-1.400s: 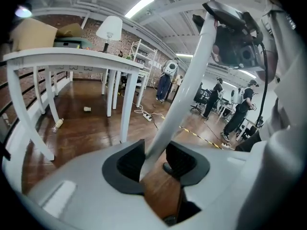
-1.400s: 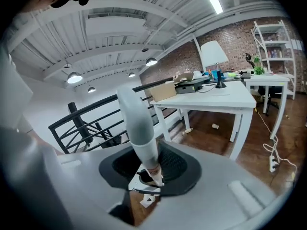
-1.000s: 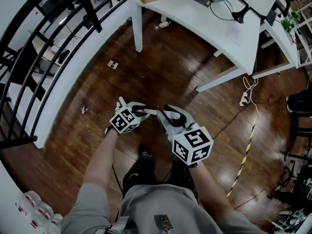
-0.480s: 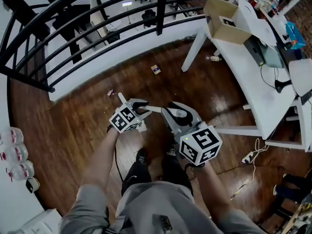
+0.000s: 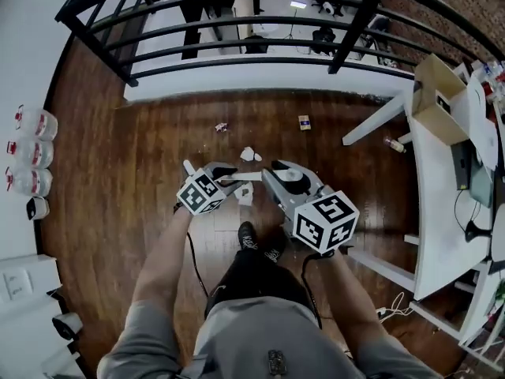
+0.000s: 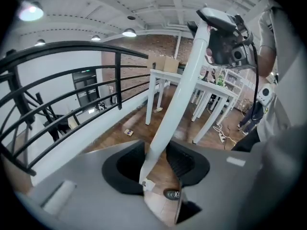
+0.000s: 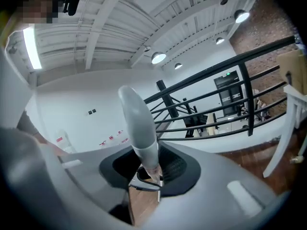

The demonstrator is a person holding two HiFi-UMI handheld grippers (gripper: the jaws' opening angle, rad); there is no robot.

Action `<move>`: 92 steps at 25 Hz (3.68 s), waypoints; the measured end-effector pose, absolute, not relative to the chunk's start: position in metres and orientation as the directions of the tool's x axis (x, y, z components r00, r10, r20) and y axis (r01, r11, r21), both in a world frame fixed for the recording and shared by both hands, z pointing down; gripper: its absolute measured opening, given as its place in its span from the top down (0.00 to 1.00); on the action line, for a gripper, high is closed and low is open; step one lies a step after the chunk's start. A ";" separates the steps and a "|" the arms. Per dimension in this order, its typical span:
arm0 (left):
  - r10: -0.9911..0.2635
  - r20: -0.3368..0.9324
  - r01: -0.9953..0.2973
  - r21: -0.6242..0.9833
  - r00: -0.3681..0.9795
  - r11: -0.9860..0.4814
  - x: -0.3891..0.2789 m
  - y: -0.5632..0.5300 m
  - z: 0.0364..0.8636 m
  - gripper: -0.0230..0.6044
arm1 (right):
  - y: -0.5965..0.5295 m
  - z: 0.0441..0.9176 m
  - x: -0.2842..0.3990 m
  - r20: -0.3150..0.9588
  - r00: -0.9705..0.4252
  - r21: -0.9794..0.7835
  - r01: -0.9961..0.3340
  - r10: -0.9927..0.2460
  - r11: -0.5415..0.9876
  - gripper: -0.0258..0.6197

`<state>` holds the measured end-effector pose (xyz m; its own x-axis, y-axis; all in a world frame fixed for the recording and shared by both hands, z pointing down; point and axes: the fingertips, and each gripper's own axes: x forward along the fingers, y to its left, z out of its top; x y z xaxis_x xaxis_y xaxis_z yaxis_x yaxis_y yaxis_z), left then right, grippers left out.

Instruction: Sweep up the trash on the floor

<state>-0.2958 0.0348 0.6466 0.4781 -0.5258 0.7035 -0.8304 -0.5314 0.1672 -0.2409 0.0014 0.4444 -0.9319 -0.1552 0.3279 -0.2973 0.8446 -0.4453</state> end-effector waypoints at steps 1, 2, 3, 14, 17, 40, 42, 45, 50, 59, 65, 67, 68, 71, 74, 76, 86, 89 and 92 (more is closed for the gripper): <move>-0.534 0.700 -0.842 0.183 0.474 -0.508 -0.301 0.040 0.655 0.74 | 0.004 0.452 -0.251 0.338 -0.933 -0.446 -0.275 -0.124 0.852 0.81; -0.540 0.695 -0.850 0.201 0.474 -0.487 -0.305 0.046 0.664 0.74 | 0.007 0.460 -0.260 0.351 -0.932 -0.446 -0.254 -0.093 0.858 0.81; -0.543 0.691 -0.855 0.221 0.477 -0.469 -0.307 0.052 0.674 0.74 | 0.012 0.469 -0.267 0.367 -0.928 -0.445 -0.235 -0.064 0.864 0.81; -0.618 0.634 -0.885 0.317 0.465 -0.341 -0.279 0.020 0.736 0.75 | -0.006 0.519 -0.286 0.493 -0.867 -0.282 -0.084 0.069 0.956 0.81; -0.650 0.622 -0.899 0.310 0.438 -0.309 -0.276 -0.016 0.736 0.75 | -0.041 0.520 -0.279 0.504 -0.862 -0.260 -0.081 0.063 0.962 0.81; -0.616 0.641 -0.877 0.215 0.458 -0.429 -0.279 -0.158 0.683 0.75 | -0.175 0.466 -0.261 0.405 -0.914 -0.250 -0.140 -0.027 0.958 0.81; -0.611 0.650 -0.875 0.189 0.452 -0.446 -0.308 -0.156 0.677 0.75 | -0.176 0.462 -0.280 0.386 -0.921 -0.268 -0.160 -0.046 0.950 0.81; -0.583 0.667 -0.856 0.168 0.464 -0.489 -0.352 -0.160 0.677 0.75 | -0.182 0.467 -0.311 0.373 -0.922 -0.312 -0.232 -0.105 0.921 0.81; -0.450 0.714 -0.755 0.167 0.536 -0.635 -0.412 -0.170 0.703 0.74 | -0.192 0.498 -0.355 0.383 -0.885 -0.411 -0.421 -0.266 0.808 0.81; -0.190 0.708 -0.510 0.271 0.680 -0.816 -0.431 -0.181 0.760 0.74 | -0.201 0.556 -0.384 0.489 -0.719 -0.429 -0.691 -0.493 0.582 0.81; -0.055 0.677 -0.370 0.330 0.734 -0.868 -0.377 -0.181 0.759 0.74 | -0.204 0.556 -0.333 0.560 -0.599 -0.380 -0.800 -0.573 0.465 0.81; -0.030 0.661 -0.334 0.339 0.750 -0.879 -0.353 -0.179 0.755 0.74 | -0.200 0.551 -0.312 0.574 -0.559 -0.353 -0.828 -0.598 0.435 0.81; -0.022 0.653 -0.321 0.343 0.757 -0.883 -0.342 -0.179 0.753 0.74 | -0.198 0.548 -0.303 0.580 -0.541 -0.341 -0.840 -0.609 0.421 0.81; 0.002 0.641 -0.289 0.349 0.768 -0.891 -0.311 -0.173 0.748 0.73 | -0.190 0.542 -0.277 0.595 -0.503 -0.323 -0.864 -0.627 0.387 0.81; 0.038 0.654 -0.255 0.347 0.756 -0.903 -0.292 -0.166 0.745 0.74 | -0.184 0.540 -0.255 0.599 -0.486 -0.327 -0.874 -0.636 0.359 0.81; 0.050 0.658 -0.243 0.346 0.751 -0.906 -0.286 -0.168 0.739 0.74 | -0.186 0.534 -0.247 0.571 -0.504 -0.350 -0.864 -0.648 0.363 0.81; -0.036 0.678 -0.251 0.223 0.734 -0.942 -0.239 -0.241 0.661 0.76 | -0.247 0.454 -0.189 0.362 -0.593 -0.361 -0.800 -0.719 0.479 0.81; -0.092 0.669 -0.293 0.194 0.738 -0.936 -0.201 -0.286 0.656 0.75 | -0.283 0.448 -0.156 0.344 -0.609 -0.338 -0.790 -0.715 0.511 0.81; -0.171 0.643 -0.359 0.173 0.746 -0.917 -0.162 -0.346 0.653 0.75 | -0.336 0.442 -0.127 0.342 -0.644 -0.284 -0.765 -0.685 0.578 0.81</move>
